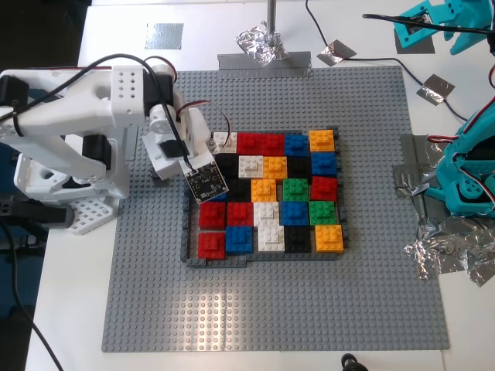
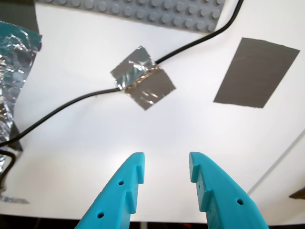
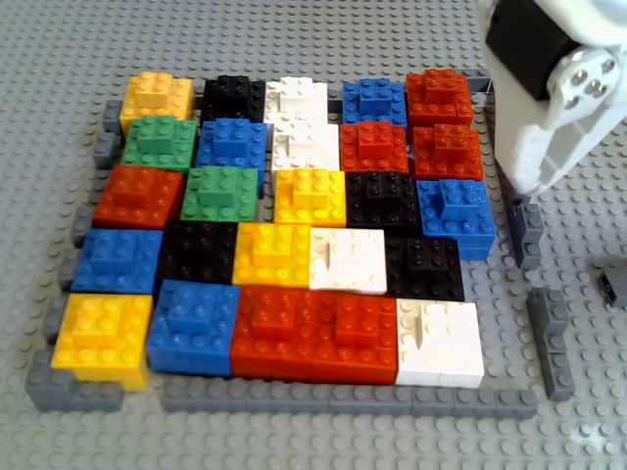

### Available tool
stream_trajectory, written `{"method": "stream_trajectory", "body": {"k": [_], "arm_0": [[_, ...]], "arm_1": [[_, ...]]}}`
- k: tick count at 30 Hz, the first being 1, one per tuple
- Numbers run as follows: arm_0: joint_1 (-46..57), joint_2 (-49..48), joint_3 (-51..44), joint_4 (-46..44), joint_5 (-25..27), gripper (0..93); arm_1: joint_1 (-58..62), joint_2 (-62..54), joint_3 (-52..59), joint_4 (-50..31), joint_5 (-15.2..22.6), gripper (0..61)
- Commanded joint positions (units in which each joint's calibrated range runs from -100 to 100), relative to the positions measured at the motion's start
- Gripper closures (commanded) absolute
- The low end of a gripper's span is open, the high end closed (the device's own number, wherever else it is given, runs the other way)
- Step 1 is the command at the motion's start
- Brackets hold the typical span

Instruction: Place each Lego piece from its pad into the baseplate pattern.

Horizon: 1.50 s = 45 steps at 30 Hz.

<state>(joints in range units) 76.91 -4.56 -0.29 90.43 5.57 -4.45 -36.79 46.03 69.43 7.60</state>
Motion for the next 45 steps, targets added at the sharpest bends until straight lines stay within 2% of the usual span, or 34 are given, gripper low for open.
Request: {"method": "stream_trajectory", "body": {"k": [1,2,8,22,29,38,45], "arm_0": [[0.5,-2.0,-0.8,0.0,0.2,81.5],[0.5,-2.0,-0.8,0.0,0.2,81.5],[0.5,-2.0,-0.8,0.0,0.2,81.5],[0.5,-2.0,-0.8,0.0,0.2,81.5],[0.5,-2.0,-0.8,0.0,0.2,81.5],[0.5,-2.0,-0.8,0.0,0.2,81.5],[0.5,-2.0,-0.8,0.0,0.2,81.5]], "arm_1": [[2.7,-2.2,3.7,-4.1,1.3,61.2],[3.2,-2.2,7.1,-7.1,1.8,61.2],[2.9,-1.2,8.4,-10.1,1.9,61.2],[3.8,-0.2,10.4,-14.2,0.8,61.2],[4.0,-1.1,7.0,-15.7,-0.9,61.2],[3.6,-2.9,1.1,-21.4,-3.1,61.2],[3.6,-3.6,2.6,-22.6,-2.3,61.2]]}}
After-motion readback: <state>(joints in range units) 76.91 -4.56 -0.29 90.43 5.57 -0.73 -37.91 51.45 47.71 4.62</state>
